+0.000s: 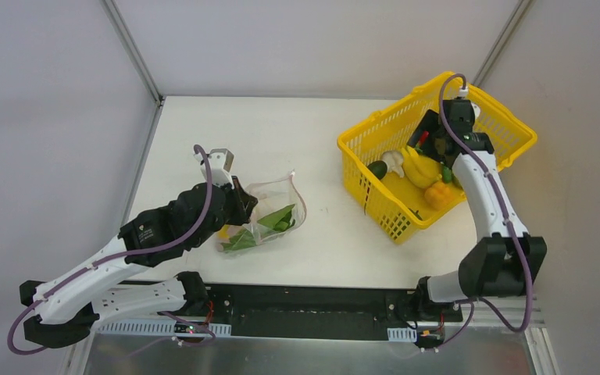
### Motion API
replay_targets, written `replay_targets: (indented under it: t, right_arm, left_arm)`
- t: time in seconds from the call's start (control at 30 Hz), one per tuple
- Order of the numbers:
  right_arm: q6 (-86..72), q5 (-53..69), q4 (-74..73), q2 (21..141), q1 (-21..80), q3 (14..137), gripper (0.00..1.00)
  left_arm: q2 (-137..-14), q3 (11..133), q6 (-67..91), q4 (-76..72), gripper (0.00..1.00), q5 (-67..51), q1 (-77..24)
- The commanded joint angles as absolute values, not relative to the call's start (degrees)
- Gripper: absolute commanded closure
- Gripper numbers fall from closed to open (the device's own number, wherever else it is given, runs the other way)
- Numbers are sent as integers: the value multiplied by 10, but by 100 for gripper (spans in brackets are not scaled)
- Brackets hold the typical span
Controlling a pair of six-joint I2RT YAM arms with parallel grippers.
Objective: Place the food in the zip-top bag and seal the zipper
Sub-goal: Pick up the fake vegetable from the bin.
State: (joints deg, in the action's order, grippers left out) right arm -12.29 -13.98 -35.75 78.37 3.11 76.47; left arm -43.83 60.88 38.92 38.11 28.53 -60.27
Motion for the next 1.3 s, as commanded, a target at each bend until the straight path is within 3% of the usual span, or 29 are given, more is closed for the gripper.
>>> replay_targets:
  t: [0.0,0.3,0.5,0.6,0.77,0.93,1.17,1.27]
  right_arm:
    - [-96,-91,-325,842,26,786,11]
    - [-46,-115,-337,989,22,832,19]
    - [-54,35,-295,1016,21,846,25]
    - [-72,52,-297,1047,21,866,33]
    - [-66,53,-325,1108,21,904,37]
    - [-50,56,-341,1138,21,917,53]
    - [-45,64,-315,1114,21,880,66]
    - [-43,61,-319,1109,21,876,86]
  left_arm:
    - [-438,616,361,372,100,277,-598]
    - [-428,608,344,347,100,240,-598]
    - [-435,610,329,348,100,239,-597]
    - [-441,612,326,353,100,235,-597]
    - [-440,605,333,357,100,241,-597]
    - [-440,603,337,360,100,250,-597]
    - [-441,605,341,365,100,255,-596]
    - [-442,604,345,367,100,253,-596]
